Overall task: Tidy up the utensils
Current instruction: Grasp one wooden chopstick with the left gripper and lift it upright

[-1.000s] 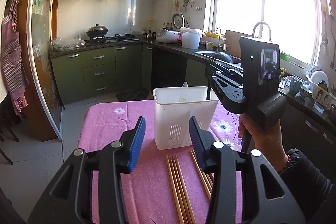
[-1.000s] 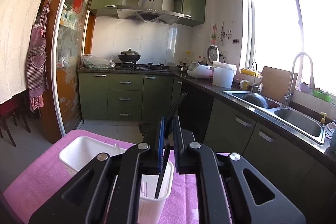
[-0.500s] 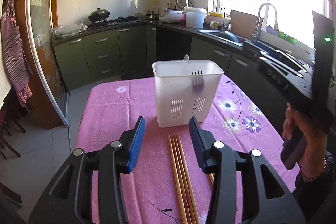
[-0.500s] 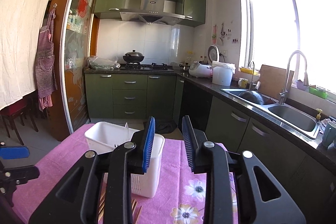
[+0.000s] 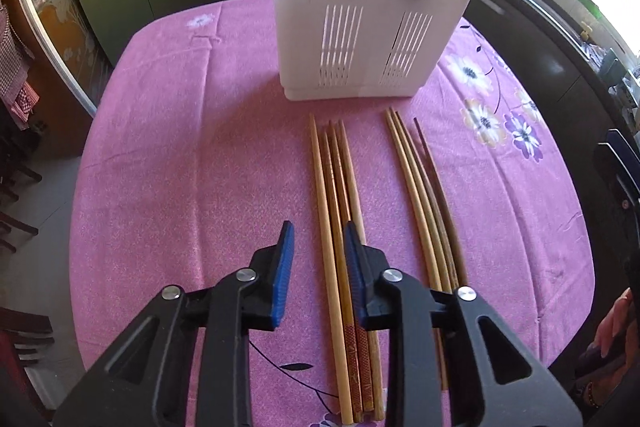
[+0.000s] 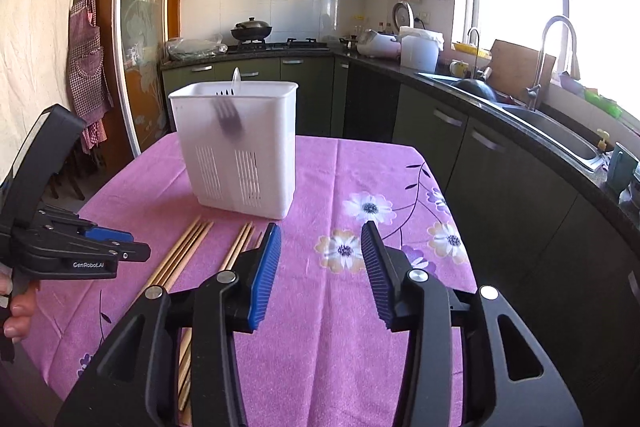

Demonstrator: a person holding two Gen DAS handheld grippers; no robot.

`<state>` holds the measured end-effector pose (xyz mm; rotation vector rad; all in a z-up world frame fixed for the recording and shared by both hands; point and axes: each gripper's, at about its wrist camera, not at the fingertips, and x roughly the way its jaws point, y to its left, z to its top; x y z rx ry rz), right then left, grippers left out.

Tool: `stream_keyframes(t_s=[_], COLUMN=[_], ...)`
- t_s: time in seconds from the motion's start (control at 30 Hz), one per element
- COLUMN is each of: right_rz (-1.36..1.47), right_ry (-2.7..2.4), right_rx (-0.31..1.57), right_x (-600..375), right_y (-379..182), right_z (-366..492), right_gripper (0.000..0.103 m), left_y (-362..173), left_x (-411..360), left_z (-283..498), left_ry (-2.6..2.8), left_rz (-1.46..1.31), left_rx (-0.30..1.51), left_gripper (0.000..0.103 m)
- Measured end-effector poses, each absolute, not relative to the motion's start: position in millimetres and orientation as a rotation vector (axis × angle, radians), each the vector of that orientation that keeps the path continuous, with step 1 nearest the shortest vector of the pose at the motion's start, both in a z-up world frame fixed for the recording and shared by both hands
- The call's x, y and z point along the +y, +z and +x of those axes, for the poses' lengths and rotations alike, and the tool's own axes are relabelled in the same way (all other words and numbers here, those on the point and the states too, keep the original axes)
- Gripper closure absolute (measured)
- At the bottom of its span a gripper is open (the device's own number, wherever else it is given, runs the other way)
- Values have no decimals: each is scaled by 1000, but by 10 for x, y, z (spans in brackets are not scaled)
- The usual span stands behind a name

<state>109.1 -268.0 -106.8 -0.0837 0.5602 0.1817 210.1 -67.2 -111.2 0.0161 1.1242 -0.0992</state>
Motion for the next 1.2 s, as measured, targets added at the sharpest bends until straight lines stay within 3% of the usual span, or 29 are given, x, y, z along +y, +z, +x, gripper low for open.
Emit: stream_keyframes(t_s=[0.87,1.2], right_rz=[-54,-46], right_ry=[215,221], right_rx=[642,655], right_x=[-2624,-2627], right_y=[-1125,-1159], right_z=[1273,1298], right_gripper=[57,54], left_y=[-1317,-1348], left_x=[-726,-692], left_z=[2297,2404], left_ry=[-78,-85], left_rz=[43,36], left_rx=[1224,1239], left_gripper=[87,94])
